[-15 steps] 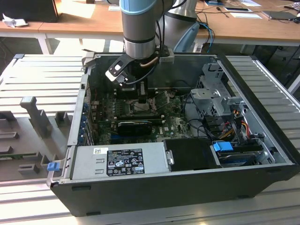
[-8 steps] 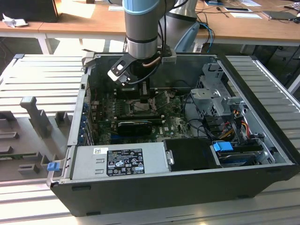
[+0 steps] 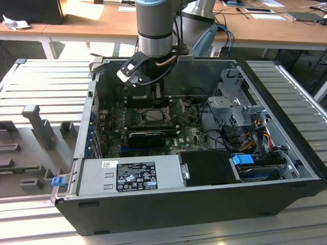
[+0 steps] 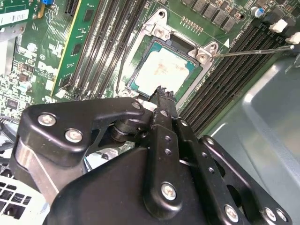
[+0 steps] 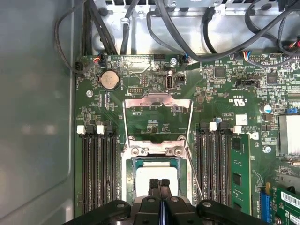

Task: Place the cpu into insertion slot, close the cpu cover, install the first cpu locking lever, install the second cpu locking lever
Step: 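Close the cpu cover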

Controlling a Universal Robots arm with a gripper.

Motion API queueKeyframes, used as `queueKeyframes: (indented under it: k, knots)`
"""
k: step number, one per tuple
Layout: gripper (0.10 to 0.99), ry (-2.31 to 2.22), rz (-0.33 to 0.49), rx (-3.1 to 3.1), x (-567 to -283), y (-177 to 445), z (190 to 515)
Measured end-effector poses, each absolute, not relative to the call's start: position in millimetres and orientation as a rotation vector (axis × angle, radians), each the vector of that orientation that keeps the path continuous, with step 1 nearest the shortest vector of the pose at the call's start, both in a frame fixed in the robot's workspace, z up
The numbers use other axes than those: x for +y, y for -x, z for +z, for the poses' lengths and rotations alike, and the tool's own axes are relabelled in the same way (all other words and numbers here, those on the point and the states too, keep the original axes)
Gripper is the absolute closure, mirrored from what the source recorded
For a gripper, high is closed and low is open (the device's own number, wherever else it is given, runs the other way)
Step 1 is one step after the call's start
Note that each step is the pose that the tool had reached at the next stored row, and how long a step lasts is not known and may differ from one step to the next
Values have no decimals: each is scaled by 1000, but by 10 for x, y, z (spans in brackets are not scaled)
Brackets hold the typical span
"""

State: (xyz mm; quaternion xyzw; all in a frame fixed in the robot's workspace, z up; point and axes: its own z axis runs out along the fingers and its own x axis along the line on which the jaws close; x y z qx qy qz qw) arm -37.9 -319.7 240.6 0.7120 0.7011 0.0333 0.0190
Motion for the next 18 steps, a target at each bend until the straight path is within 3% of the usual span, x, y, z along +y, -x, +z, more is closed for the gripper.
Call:
queueKeyframes:
  k: [18]
  knots:
    - [980, -2210, 103, 2177, -3194, 211, 2564]
